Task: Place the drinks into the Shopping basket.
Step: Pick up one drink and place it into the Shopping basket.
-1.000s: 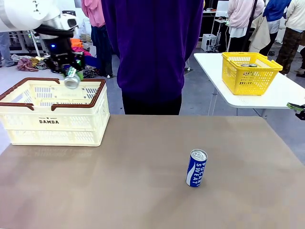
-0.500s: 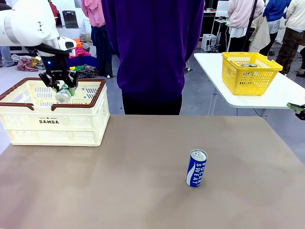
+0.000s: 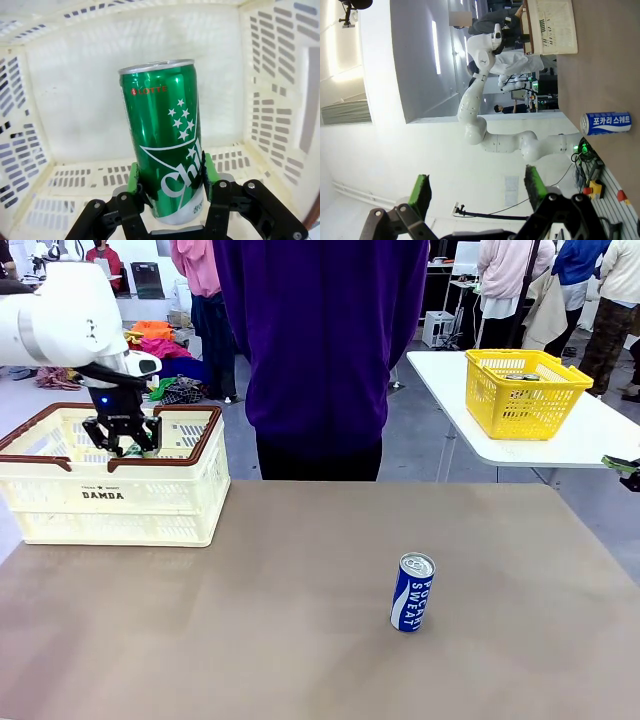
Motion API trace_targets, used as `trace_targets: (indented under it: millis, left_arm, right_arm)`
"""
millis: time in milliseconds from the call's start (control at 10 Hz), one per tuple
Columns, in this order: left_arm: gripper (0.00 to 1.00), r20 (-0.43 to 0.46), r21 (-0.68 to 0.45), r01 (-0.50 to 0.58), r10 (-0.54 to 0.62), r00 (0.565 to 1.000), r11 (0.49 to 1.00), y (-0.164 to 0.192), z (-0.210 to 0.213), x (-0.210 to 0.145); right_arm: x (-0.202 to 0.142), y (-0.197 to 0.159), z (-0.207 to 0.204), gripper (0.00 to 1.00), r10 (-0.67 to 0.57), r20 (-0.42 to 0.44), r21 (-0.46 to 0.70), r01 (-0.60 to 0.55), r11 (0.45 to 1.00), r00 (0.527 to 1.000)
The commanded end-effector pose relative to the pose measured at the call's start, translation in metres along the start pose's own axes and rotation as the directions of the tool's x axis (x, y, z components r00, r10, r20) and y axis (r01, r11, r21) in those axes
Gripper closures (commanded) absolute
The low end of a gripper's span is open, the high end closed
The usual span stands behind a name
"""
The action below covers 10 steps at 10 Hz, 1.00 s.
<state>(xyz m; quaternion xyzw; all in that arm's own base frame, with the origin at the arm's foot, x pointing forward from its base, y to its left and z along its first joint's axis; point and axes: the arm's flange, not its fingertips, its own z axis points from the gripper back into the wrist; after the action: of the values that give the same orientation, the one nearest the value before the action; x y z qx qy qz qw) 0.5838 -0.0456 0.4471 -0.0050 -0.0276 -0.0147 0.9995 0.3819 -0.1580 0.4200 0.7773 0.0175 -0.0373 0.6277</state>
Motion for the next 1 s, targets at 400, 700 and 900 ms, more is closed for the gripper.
trace_targets:
  millis: [400,700,900]
  left_arm:
    - [1.00,0.020,0.006,-0.025,0.025,0.999,1.000,0.002,-0.029,0.000]
    - [0.00,0.032,0.005,-0.026,0.026,0.999,1.000,0.001,-0.028,0.002]
    - [0.00,0.048,0.002,-0.019,0.018,0.999,1.000,0.000,-0.023,0.001]
  right_arm:
    - [0.000,0.006,0.002,0.00,-0.015,0.006,0.013,0.015,1.000,1.000]
    - [0.000,0.006,0.002,0.00,-0.015,0.006,0.013,0.015,1.000,1.000]
    - [0.000,0.006,0.002,0.00,-0.015,0.006,0.013,0.015,1.000,1.000]
